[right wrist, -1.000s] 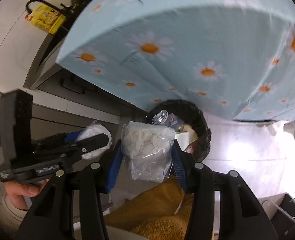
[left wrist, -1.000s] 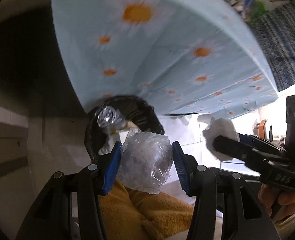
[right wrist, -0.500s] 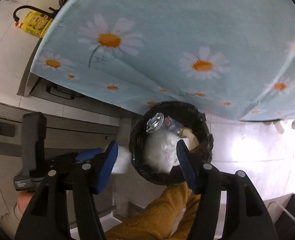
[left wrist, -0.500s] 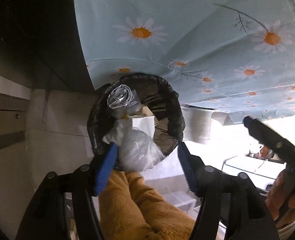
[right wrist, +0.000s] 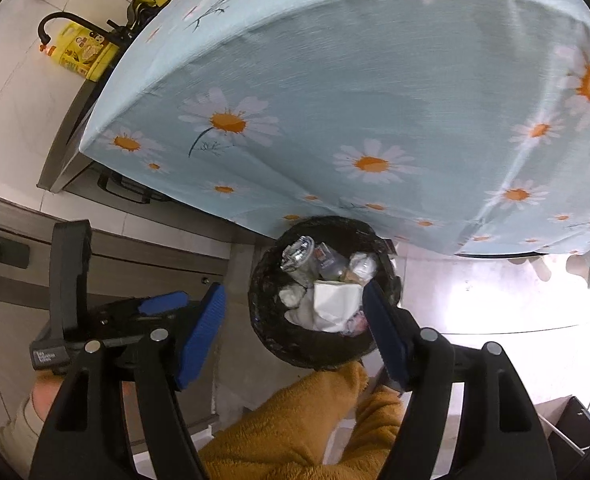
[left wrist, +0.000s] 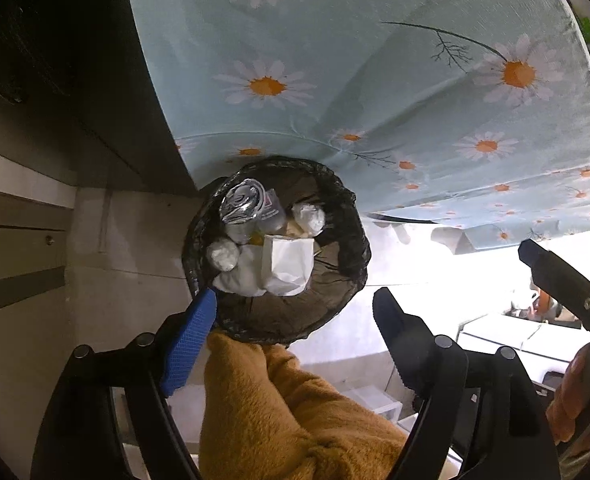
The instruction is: Collect trash
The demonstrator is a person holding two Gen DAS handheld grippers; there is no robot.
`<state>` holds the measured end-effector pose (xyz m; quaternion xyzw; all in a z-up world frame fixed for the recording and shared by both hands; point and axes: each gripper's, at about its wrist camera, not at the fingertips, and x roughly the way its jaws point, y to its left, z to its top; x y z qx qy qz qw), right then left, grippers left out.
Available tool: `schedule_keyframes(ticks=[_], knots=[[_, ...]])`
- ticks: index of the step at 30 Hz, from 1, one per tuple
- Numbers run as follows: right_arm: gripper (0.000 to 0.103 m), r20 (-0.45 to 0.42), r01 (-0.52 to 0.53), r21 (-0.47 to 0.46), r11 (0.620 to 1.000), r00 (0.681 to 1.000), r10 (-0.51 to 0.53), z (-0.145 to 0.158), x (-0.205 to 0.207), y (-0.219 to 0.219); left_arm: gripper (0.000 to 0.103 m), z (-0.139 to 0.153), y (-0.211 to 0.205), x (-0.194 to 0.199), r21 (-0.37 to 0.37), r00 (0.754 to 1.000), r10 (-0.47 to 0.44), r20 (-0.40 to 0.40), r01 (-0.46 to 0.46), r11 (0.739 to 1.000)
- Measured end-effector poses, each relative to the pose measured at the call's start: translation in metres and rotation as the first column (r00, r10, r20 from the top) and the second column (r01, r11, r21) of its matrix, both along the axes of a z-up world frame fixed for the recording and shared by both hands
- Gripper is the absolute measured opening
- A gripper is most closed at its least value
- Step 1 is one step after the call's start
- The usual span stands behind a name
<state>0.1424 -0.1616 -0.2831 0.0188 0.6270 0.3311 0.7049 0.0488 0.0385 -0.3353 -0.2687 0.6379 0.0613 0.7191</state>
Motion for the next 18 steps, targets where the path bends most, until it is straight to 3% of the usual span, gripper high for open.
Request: schedule_keyframes(ticks=[2, 6, 10, 12, 18], knots=[[0.072, 0.015, -0.002, -0.005, 1.000, 1.000, 0.002, 0.006, -0.003, -0.004, 0.078, 0.008, -0.001, -0.001, -0.001, 1.000, 0.005, 0.011, -0.005, 1.000], [0.088, 0.042, 0.004, -0.007, 1.000, 0.999, -0.003, 0.019, -0.006, -0.015, 0.078, 0.027, -0.010, 0.000, 0.045, 1.000, -0.015, 0.020, 0.014, 0.999], [0.099, 0.137, -0.029, -0.023, 0.999, 0.990, 0.032, 0.043, -0.017, -0.022, 0.080, 0.056, -0.019, -0.002, 0.067, 0.998, -0.019, 0.066, 0.015, 0.998], [0.099, 0.166, -0.015, -0.005, 1.000, 0.986, 0.016, 0.055, -0.021, -0.030, 0.095, 0.076, -0.026, -0.004, 0.092, 0.995, -0.032, 0.097, 0.023, 0.996], [0.099, 0.296, 0.035, 0.034, 0.999, 0.954, -0.044, 0.099, -0.031, -0.058, 0.096, 0.121, -0.046, -0.005, 0.148, 0.985, -0.072, 0.158, 0.049, 0.988]])
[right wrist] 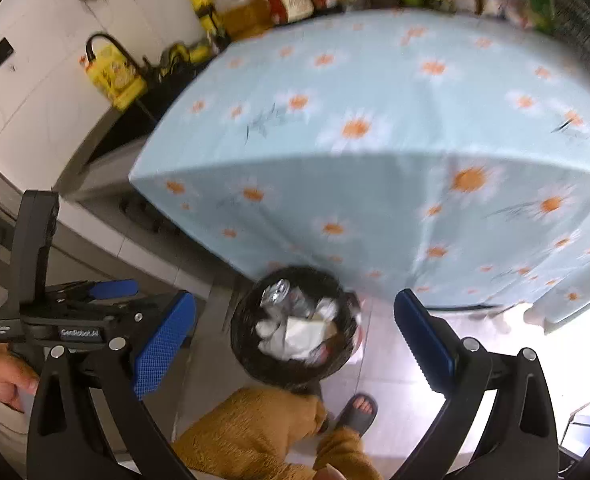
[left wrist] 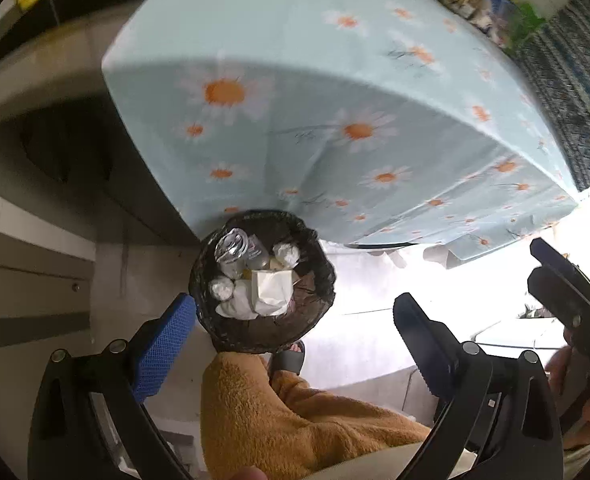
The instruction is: Collect trash
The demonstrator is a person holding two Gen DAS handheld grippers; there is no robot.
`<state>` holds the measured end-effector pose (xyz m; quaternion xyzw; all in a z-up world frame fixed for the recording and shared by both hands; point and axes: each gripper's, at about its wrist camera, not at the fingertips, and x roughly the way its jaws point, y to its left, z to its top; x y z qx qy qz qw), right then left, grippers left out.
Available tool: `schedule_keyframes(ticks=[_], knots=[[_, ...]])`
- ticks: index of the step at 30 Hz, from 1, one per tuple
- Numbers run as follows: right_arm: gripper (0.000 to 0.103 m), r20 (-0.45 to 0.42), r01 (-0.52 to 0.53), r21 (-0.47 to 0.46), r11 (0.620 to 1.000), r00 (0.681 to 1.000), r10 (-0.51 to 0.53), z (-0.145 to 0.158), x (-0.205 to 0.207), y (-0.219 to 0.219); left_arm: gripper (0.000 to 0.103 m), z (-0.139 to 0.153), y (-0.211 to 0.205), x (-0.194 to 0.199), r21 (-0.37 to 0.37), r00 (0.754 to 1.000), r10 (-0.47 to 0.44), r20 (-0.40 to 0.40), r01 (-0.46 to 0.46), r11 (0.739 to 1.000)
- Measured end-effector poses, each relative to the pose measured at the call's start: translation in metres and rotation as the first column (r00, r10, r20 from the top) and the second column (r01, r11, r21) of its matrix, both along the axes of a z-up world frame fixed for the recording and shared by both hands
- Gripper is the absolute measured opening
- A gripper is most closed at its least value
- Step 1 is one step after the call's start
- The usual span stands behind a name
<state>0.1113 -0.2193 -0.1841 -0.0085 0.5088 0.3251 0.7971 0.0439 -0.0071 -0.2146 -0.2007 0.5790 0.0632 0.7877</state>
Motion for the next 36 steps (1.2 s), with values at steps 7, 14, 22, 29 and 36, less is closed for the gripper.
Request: schedule_keyframes(ticks=[7, 14, 22, 29, 36], knots=[[0.099, 0.127, 0.070, 0.073, 0.995, 0.989, -0.079, 0.053, -0.006, -0.025, 0.096, 0.054, -0.012, 0.001, 0.099, 0.996, 0.021, 0.091, -0.030, 0.995], [0.099, 0.243, 0.068, 0.082, 0.994, 0.966, -0.086, 0.095, -0.002, -0.040, 0.096, 0.102, -0.028, 0.003, 0.129, 0.981, 0.025, 0.195, -0.051, 0.990], [0.099, 0.292, 0.120, 0.101, 0.988, 0.945, -0.145, 0.134, 0.004, -0.056, 0.096, 0.157, -0.039, 0.006, 0.222, 0.957, -0.025, 0.287, -0.041, 0.974], [0.099, 0.337, 0.149, 0.138, 0.979, 0.923, -0.187, 0.180, 0.002, -0.056, 0.096, 0.199, -0.042, 0.011, 0.265, 0.932, -0.089, 0.351, -0.008, 0.964], [0.099, 0.345, 0.124, 0.152, 0.981, 0.923, -0.170, 0.210, 0.005, -0.046, 0.096, 0.228, -0.042, 0.012, 0.251, 0.906, -0.101, 0.410, -0.006, 0.968]])
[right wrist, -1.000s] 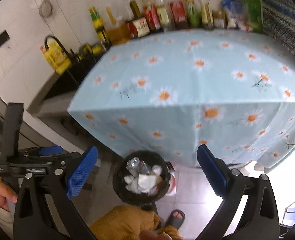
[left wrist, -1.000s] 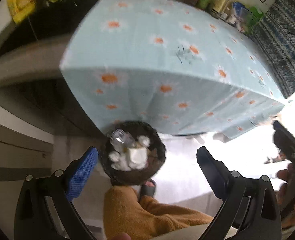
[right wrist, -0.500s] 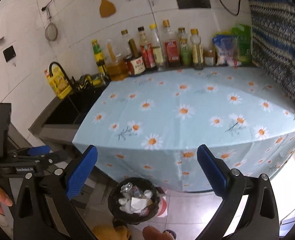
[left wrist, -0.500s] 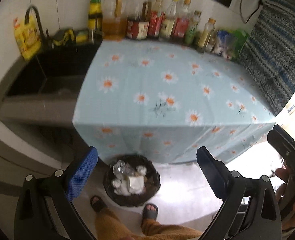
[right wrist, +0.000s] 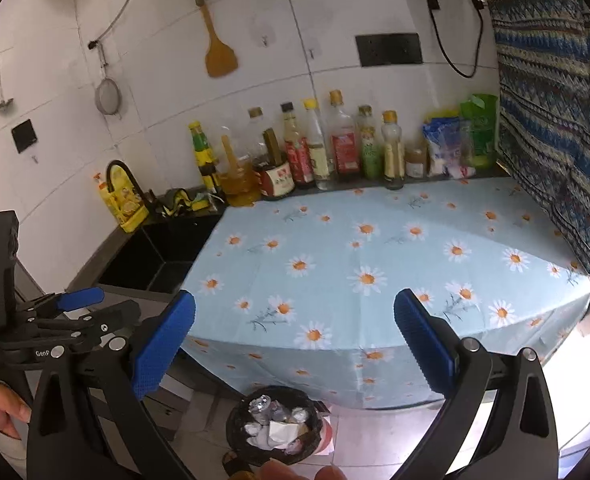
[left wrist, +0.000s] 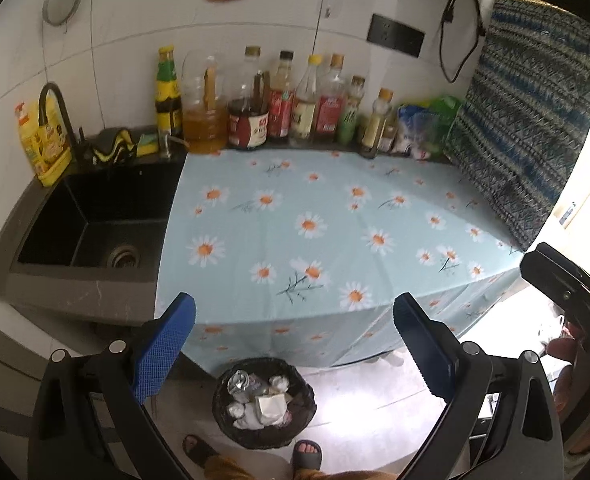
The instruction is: Collect trash
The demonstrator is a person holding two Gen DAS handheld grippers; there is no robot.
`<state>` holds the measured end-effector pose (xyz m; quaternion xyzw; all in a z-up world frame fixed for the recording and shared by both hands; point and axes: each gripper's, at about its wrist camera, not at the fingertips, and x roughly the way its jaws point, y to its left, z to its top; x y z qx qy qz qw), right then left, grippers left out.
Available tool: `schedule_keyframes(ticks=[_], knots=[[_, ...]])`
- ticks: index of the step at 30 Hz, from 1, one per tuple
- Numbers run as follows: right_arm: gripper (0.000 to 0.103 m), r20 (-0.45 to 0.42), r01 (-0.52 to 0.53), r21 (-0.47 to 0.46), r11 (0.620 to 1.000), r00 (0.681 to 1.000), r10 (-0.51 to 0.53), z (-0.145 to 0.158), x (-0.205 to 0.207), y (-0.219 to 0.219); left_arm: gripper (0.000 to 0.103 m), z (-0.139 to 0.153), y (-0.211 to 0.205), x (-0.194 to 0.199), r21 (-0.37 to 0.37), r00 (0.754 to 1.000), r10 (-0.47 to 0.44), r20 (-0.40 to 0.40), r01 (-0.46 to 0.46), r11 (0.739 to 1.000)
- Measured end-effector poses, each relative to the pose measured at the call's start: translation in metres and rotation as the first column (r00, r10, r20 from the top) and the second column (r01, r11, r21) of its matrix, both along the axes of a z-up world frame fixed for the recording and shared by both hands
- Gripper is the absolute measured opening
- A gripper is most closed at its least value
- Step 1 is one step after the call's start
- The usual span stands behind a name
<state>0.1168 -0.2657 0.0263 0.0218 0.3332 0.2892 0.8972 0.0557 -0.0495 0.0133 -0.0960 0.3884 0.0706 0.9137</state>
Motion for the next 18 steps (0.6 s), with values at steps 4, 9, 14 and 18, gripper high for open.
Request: schedule_keyframes(ticks=[4, 9, 14, 18], knots=[[0.099, 0.012, 0.002, -0.021, 1.000, 1.000, -0.002, 0.009, 0.000, 0.003, 0.096, 0.011, 0.000, -0.003, -0.013, 1.000, -0.001, 0.031, 0.001, 1.000], [0.099, 0.022, 0.010, -0.052, 0.999, 1.000, -0.009, 0.014, -0.002, 0.005, 0.096, 0.020, -0.009, -0.004, 0.015, 0.999, -0.015, 0.050, 0.015, 1.000], [0.099, 0.001, 0.014, -0.059, 0.998, 1.000, -0.014, 0.007, 0.002, 0.002, 0.096, 0.019, -0.014, -0.003, 0.002, 0.998, -0.021, 0.057, 0.021, 1.000], [0.099, 0.003, 0.022, -0.052, 0.998, 1.000, -0.022, 0.004, 0.000, -0.004, 0.096, 0.018, -0.016, -0.004, 0.004, 0.998, -0.026, 0.052, 0.026, 1.000]])
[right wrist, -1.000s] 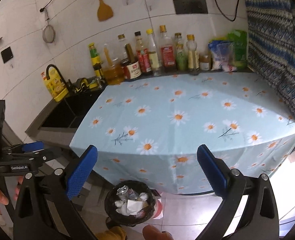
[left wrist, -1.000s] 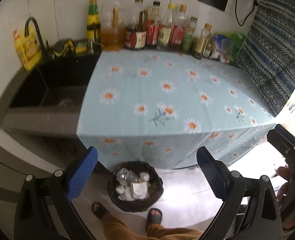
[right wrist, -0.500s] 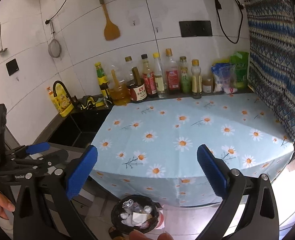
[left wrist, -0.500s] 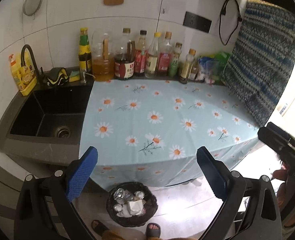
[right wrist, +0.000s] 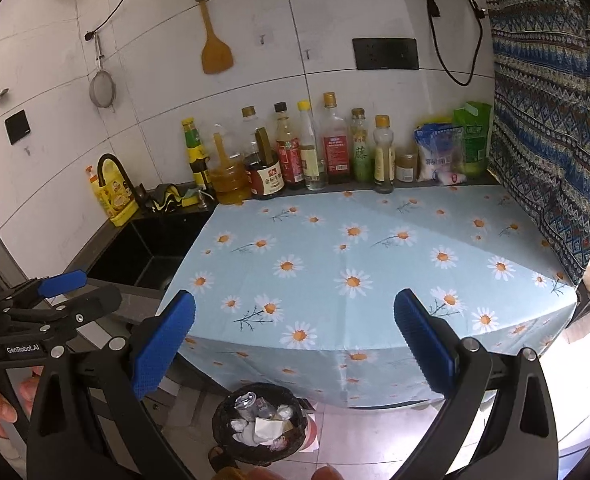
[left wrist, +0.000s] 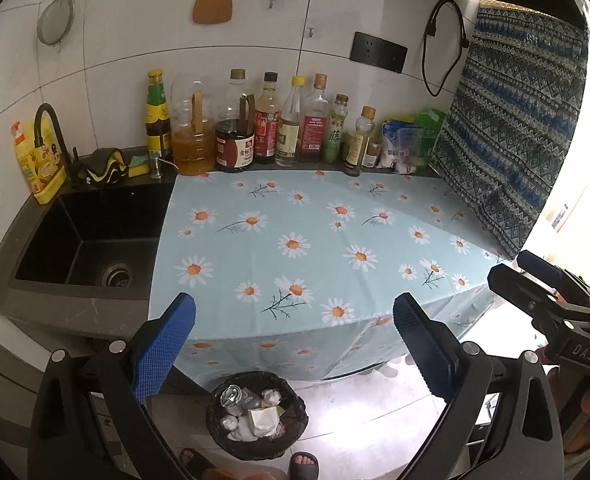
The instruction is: Collect trash
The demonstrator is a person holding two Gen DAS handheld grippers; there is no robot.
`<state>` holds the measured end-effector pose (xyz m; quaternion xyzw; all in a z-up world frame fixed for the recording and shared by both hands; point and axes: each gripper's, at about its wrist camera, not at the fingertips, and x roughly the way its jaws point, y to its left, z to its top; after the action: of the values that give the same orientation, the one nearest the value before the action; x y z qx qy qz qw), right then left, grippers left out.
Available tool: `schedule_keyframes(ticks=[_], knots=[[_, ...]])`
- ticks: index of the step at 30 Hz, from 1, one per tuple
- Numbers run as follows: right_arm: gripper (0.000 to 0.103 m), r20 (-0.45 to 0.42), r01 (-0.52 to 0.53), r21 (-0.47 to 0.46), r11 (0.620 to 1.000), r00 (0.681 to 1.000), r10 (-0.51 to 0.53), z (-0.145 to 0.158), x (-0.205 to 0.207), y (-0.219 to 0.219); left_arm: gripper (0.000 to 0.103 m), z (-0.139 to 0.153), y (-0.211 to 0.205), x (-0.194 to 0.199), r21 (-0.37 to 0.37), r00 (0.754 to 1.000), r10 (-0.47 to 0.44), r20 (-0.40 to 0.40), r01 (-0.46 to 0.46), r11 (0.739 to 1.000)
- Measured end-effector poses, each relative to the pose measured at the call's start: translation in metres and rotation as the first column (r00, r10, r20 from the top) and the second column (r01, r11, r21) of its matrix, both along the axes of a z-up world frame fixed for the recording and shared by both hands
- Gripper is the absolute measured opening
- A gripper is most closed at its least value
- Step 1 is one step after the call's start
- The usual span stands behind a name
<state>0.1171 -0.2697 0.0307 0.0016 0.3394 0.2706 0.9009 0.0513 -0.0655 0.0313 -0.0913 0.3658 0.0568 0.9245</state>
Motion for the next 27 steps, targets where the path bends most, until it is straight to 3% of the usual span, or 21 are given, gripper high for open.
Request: schedule_keyframes(ticks=[27], knots=[[0.099, -0.009, 0.001, 0.014, 1.000, 1.000, -0.001, 0.0020, -0.0083, -0.0027, 0.096, -0.0009, -0.0062, -0.0064, 0.001, 1.000, -0.006, -0.007, 0.006, 1.000]])
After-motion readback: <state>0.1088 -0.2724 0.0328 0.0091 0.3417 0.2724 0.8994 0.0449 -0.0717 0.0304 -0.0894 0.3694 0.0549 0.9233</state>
